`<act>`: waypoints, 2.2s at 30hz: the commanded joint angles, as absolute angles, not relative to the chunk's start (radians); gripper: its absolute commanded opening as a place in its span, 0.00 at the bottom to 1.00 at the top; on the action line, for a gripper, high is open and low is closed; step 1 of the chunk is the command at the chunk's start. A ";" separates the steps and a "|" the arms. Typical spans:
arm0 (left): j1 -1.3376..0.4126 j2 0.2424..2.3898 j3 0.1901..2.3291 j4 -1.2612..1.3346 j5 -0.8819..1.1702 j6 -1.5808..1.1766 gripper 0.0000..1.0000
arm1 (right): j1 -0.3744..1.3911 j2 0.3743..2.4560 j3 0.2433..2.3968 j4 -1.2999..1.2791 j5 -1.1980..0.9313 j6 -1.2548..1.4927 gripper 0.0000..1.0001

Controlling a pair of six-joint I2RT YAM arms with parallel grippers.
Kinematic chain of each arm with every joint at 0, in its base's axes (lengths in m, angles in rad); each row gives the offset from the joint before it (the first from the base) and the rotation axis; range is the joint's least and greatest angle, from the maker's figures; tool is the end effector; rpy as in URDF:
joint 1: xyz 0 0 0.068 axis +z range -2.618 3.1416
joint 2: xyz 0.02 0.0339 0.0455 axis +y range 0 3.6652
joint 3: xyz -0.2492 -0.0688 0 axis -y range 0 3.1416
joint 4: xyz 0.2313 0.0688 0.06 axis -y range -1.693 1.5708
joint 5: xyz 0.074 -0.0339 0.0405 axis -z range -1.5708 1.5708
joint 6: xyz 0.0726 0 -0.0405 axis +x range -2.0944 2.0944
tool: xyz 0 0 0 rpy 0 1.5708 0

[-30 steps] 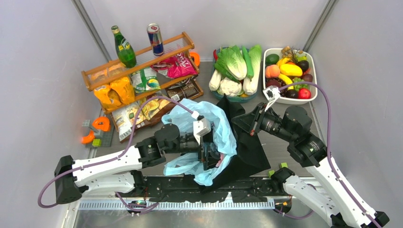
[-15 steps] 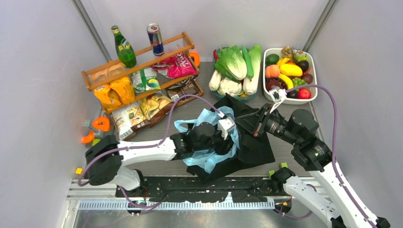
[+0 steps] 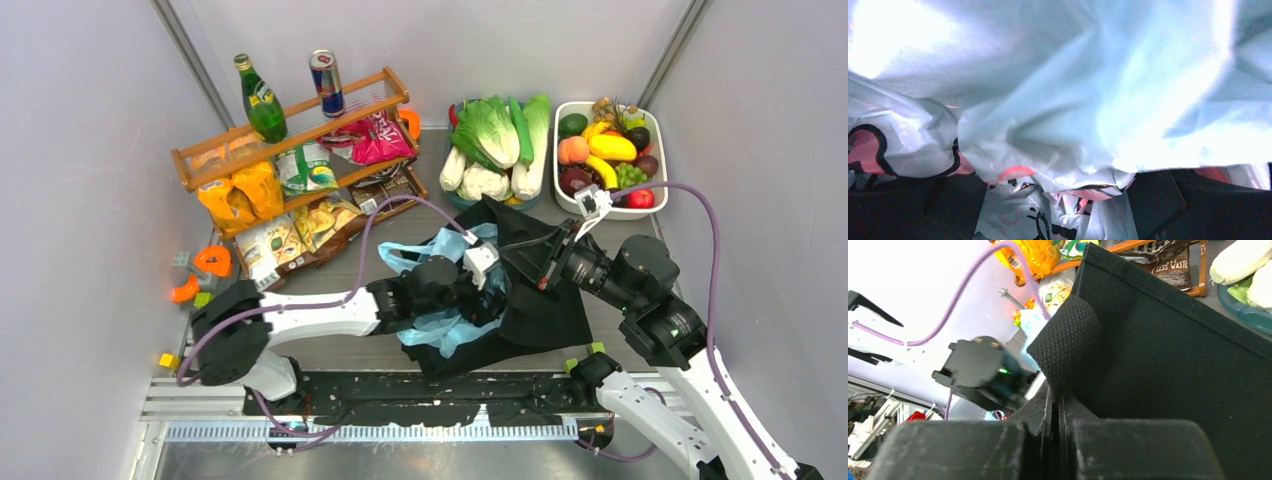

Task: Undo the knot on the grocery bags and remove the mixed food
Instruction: Place the takeout bag at the takeout bag.

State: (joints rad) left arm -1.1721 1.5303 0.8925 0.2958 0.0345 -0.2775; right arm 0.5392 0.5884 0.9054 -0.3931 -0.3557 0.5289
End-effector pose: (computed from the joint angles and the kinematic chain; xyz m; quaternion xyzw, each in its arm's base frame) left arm 0.1412 -0.3415 0.2238 0.3623 0.7323 -0.3927 0.4222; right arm 0.1204 0.1015 0.3701 -0.1240 0.7213 0.4522 0.5098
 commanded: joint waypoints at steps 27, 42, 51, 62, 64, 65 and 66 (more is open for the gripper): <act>-1.130 1.437 0.903 0.299 0.166 -0.301 0.46 | 0.542 0.550 0.832 -0.351 -0.302 0.440 0.23; -1.125 1.525 0.948 0.331 0.166 -0.297 0.42 | 0.542 0.561 0.871 -0.516 -0.255 0.225 0.87; -1.113 1.522 0.928 0.383 0.179 -0.321 0.41 | 0.542 0.569 0.844 -0.605 -0.105 0.192 0.85; -1.109 1.428 0.902 0.370 0.235 -0.308 0.72 | 0.542 0.631 0.833 -0.610 0.041 0.207 0.06; -1.108 1.367 0.888 0.359 0.259 -0.308 0.84 | 0.541 0.635 0.829 -0.614 0.097 0.211 0.05; -1.109 1.333 0.880 0.359 0.275 -0.309 0.88 | 0.541 0.636 0.825 -0.615 0.129 0.213 0.05; -1.108 1.299 0.872 0.356 0.289 -0.310 0.91 | 0.542 0.639 0.824 -0.616 0.142 0.217 0.05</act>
